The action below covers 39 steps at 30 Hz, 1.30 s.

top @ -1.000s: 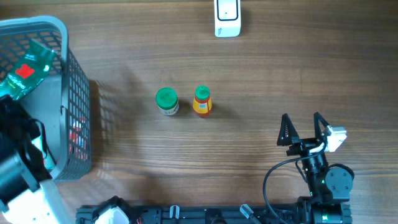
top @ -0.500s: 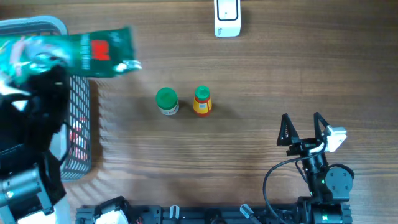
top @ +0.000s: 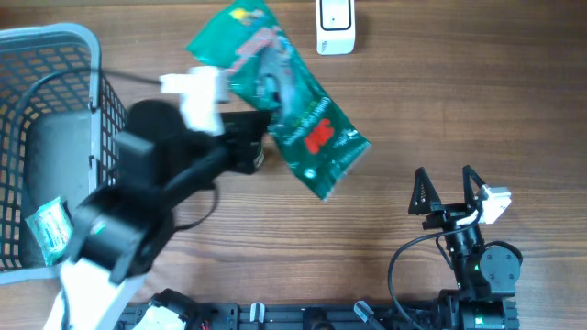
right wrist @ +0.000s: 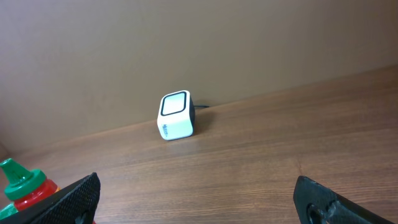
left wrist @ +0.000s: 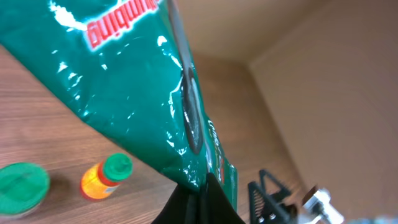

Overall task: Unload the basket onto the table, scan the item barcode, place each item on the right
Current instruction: 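Lift the glove pack out and lay it flat right of the bottle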

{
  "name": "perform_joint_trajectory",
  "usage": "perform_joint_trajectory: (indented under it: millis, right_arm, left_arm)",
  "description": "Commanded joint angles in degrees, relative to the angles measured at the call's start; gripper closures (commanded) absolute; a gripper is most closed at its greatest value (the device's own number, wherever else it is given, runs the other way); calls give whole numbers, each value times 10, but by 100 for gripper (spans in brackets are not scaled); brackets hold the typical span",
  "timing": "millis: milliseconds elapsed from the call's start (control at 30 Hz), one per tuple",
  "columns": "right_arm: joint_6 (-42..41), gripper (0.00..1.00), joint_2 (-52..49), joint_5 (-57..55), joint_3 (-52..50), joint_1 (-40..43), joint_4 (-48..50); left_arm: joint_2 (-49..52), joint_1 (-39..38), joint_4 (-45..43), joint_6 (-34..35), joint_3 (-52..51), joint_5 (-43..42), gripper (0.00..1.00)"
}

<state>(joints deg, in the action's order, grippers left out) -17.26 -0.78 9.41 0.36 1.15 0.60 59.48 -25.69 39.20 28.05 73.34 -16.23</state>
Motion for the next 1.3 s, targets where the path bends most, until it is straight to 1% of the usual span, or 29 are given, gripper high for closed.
perform_joint_trajectory:
  millis: [0, 33, 167, 267, 567, 767, 1133, 1267]
  right_arm:
    - [2, 0, 3, 9, -1, -4, 2]
    - [2, 0, 3, 9, -1, -4, 2]
    - [2, 0, 3, 9, -1, -4, 2]
    - [2, 0, 3, 9, -1, -4, 2]
    - [2, 0, 3, 9, -1, -4, 2]
    - [2, 0, 3, 9, -1, -4, 2]
    - [2, 0, 3, 9, -1, -4, 2]
    - [2, 0, 3, 9, -1, -4, 2]
  left_arm:
    - [84, -77, -33, -71, 9, 29, 96]
    - [111, -95, -44, -83, 9, 28, 96]
    - [204, -146, -69, -99, 9, 31, 96]
    - [260, -176, -70, -96, 9, 59, 96]
    - [387, -217, -73, -82, 9, 58, 96]
    - [410, -242, -82, -83, 9, 59, 96]
    - [410, -245, -81, -83, 7, 59, 96]
    - [411, -245, -77, -83, -3, 89, 96]
